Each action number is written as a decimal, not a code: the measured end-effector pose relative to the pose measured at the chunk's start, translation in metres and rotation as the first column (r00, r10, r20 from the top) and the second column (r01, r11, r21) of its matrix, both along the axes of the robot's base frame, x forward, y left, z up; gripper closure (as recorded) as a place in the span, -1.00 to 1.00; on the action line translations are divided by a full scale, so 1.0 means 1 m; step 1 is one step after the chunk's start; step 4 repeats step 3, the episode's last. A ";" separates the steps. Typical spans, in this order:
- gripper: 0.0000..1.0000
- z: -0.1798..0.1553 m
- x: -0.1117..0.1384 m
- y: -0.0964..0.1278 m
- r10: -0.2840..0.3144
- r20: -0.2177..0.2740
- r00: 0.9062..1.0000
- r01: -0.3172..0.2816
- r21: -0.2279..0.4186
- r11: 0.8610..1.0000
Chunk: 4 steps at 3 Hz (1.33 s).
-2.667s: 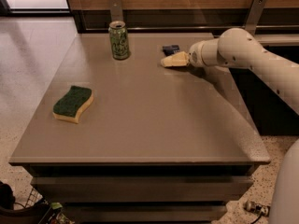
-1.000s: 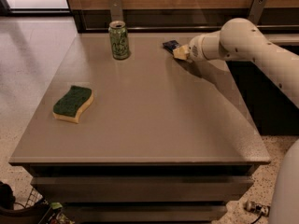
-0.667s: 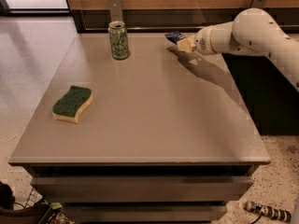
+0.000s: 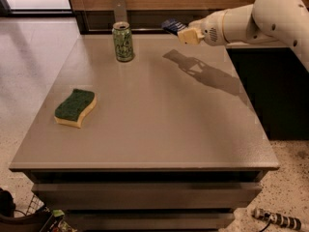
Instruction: Pick rxbar blueberry
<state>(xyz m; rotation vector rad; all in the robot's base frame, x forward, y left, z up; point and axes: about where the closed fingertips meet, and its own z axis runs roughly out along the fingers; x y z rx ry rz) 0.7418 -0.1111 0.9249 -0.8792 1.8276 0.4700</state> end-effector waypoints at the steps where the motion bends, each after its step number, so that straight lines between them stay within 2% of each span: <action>1: 1.00 0.021 -0.030 0.019 0.151 0.057 0.987 -0.146 -0.084 0.986; 2: 1.00 0.031 -0.045 0.027 0.229 0.086 0.970 -0.216 -0.137 0.967; 4: 1.00 0.030 -0.047 0.029 0.239 0.087 0.967 -0.225 -0.144 0.964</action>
Offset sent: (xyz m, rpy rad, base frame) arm -0.0659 0.0309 0.0455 -0.1901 -0.1552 0.3130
